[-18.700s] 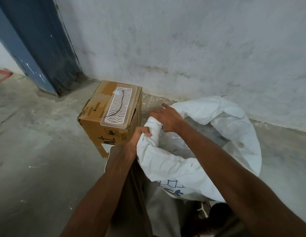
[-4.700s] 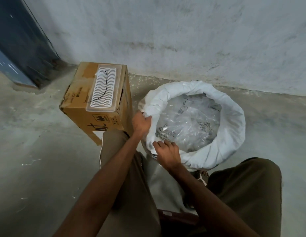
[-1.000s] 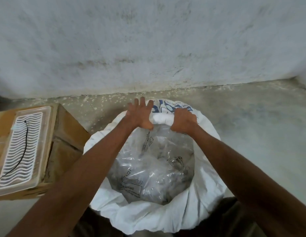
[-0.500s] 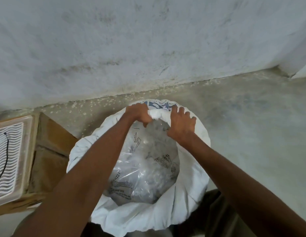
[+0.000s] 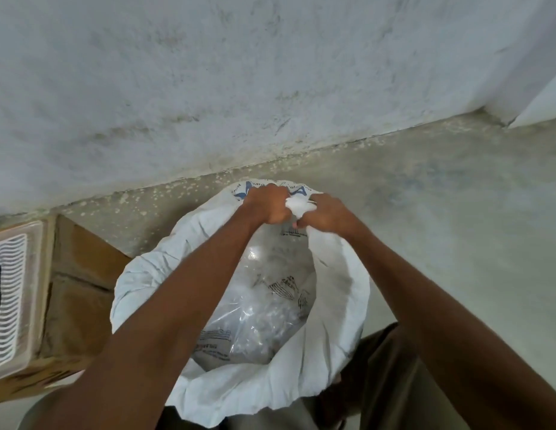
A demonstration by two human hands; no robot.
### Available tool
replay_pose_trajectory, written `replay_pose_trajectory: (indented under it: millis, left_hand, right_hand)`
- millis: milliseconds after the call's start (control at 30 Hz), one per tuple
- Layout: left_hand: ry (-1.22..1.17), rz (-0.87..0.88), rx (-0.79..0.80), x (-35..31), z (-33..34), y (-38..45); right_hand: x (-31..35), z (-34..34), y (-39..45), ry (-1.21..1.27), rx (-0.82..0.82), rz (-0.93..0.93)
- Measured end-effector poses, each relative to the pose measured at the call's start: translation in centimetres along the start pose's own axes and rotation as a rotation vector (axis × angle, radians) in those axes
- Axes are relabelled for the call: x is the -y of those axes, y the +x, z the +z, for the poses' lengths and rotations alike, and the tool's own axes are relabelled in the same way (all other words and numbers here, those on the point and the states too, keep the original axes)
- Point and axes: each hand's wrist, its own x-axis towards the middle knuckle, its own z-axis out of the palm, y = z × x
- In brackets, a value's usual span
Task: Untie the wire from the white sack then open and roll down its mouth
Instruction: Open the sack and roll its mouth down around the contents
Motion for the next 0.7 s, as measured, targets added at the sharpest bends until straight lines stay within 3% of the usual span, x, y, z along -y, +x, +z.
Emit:
replay_pose_trajectory:
  millis: [100, 200, 267, 367, 433, 467, 533, 600, 700]
  left_hand:
    - [-0.053, -0.064, 0.226, 0.2, -1.2, 1.4]
    - [-0.086, -0.030, 0.335, 0.2, -1.2, 2.3]
    - [-0.022, 0.049, 0.164, -0.4, -0.5, 1.6]
    - [0.097, 0.374, -0.188, -1.4, 0.7, -0.2]
    - [0.064, 0.461, -0.184, -2.3, 0.7, -0.8]
    - [0.079, 0.424, -0.175, -2.8, 0.4, -0.9]
    - [0.211, 0.287, -0.152, -3.9, -0.4, -0.7]
    - [0.308, 0.188, -0.083, -5.1, -1.4, -0.3]
    - [0.316, 0.140, 0.008, -5.3, -1.7, 1.1]
  right_hand:
    - [-1.2, 2.9, -2.7, -0.234, -0.271, 0.121]
    - [-2.4, 4.3, -3.6, -0.066, -0.302, 0.229]
    - [-2.8, 3.5, -3.2, 0.119, -0.231, 0.268]
    - [-2.3, 1.1, -2.3, 0.393, 0.008, 0.220]
    - [-2.0, 0.0, -1.7, 0.578, 0.153, 0.268]
    - [-2.1, -0.3, -1.7, 0.622, 0.198, 0.288]
    - [-2.2, -0.1, -2.4, 0.549, 0.194, 0.230]
    - [-2.3, 0.6, -3.6, 0.348, 0.042, 0.171]
    - [-2.9, 2.7, -6.0, 0.015, -0.233, 0.279]
